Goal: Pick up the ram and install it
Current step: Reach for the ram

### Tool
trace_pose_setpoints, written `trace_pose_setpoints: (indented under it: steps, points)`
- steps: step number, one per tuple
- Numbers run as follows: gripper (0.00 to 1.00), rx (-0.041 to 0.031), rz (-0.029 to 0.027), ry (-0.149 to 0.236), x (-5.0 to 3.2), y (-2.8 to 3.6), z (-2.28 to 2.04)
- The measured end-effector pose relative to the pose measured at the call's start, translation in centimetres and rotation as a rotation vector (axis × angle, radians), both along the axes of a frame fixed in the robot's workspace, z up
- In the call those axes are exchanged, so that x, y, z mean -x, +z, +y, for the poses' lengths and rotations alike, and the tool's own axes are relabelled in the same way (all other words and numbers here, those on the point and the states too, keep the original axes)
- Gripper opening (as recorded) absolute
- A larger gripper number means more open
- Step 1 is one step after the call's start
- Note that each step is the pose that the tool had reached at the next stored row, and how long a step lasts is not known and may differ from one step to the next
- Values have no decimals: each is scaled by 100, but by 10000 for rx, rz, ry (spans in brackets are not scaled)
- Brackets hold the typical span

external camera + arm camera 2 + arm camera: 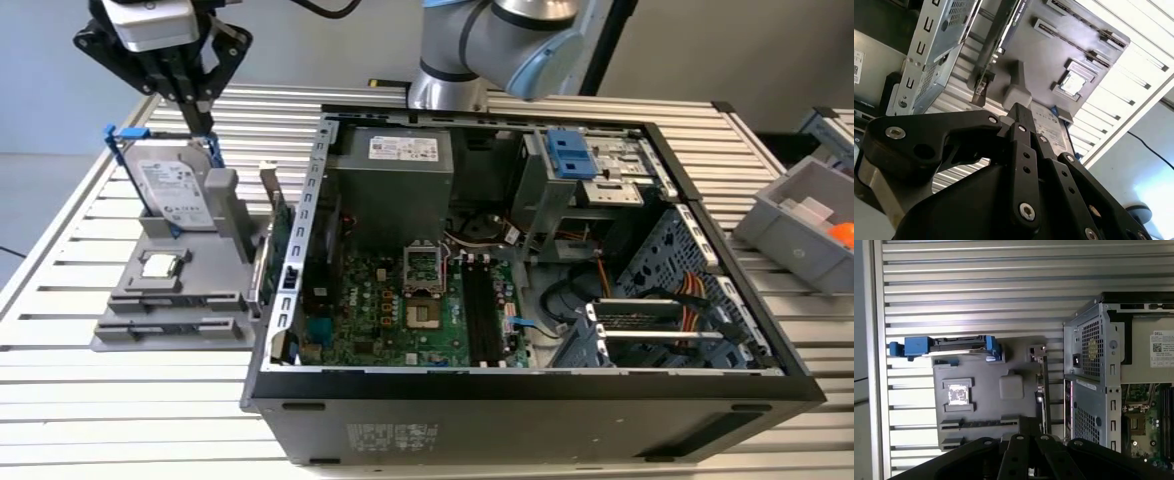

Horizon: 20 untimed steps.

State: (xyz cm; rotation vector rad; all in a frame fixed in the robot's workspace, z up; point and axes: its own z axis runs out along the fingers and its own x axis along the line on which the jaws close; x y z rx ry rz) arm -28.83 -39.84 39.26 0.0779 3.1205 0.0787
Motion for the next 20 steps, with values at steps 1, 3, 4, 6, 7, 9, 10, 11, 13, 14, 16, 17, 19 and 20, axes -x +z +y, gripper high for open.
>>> trace_pose_setpoints:
  steps: [1, 3, 4, 6, 7, 9, 10, 11, 13, 14, 16, 17, 19, 20]
  points:
    - [0, 0, 0, 4, 6, 0, 0]
    - [0, 0, 1, 11, 20, 0, 1]
    - [0, 0, 1, 14, 28, 0, 1]
    - [0, 0, 1, 21, 46, 0, 2]
    - [0, 0, 2, 25, 56, 0, 2]
    - [0, 0, 1, 33, 73, 0, 3]
    - [0, 0, 2, 36, 82, 0, 4]
    - [0, 0, 2, 39, 89, 0, 5]
    - [0, 1, 4, 46, 105, 1, 9]
    - [0, 0, 3, 50, 114, 0, 10]
    - [0, 1, 6, 54, 129, 1, 12]
    - [0, 0, 4, 57, 135, 0, 13]
    - [0, 0, 5, 61, 151, 0, 15]
    - [0, 0, 5, 63, 155, 0, 16]
